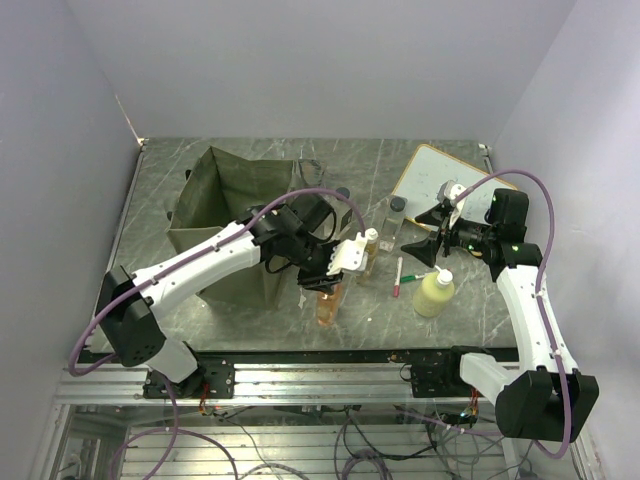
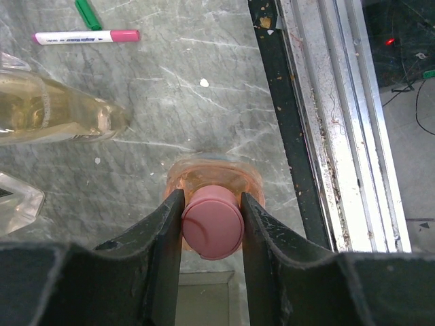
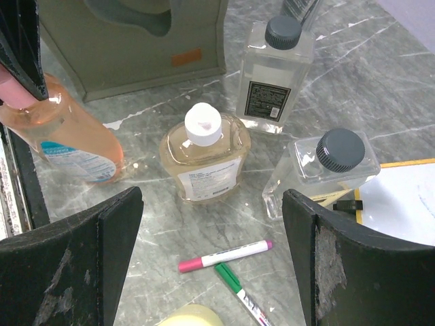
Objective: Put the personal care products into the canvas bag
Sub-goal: Pick up the care product from the center of the board.
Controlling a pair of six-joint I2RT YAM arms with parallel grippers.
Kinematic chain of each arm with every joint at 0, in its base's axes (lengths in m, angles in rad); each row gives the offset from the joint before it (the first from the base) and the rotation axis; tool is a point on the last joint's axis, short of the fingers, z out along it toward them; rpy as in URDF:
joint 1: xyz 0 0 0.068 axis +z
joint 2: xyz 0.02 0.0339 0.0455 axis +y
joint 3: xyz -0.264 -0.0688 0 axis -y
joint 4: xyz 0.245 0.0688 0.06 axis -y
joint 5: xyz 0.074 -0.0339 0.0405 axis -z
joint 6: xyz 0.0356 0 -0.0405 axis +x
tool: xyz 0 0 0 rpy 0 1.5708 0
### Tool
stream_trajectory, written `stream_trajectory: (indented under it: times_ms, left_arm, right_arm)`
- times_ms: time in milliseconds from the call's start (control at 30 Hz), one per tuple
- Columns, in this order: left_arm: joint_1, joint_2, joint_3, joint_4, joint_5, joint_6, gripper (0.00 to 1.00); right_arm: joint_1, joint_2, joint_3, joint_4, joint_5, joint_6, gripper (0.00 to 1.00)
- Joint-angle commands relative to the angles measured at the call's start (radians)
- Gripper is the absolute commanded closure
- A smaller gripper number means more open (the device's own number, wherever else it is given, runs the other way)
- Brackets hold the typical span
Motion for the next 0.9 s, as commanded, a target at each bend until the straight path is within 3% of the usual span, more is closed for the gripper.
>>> stream_trajectory:
  times_ms: [0, 867]
  left_arm:
    - [-0.004, -0.048, -0.013, 0.033, 0.038, -0.023, 0.93]
    - [0.029, -0.126, 0.004, 0.118, -0.016, -0.177, 0.93]
  right_arm:
    - [-0.010, -0.006, -0.012, 0.023, -0.007, 0.001, 0.17]
    - [-0.009, 0.013, -0.026, 0.042, 0.011, 0.008, 0.16]
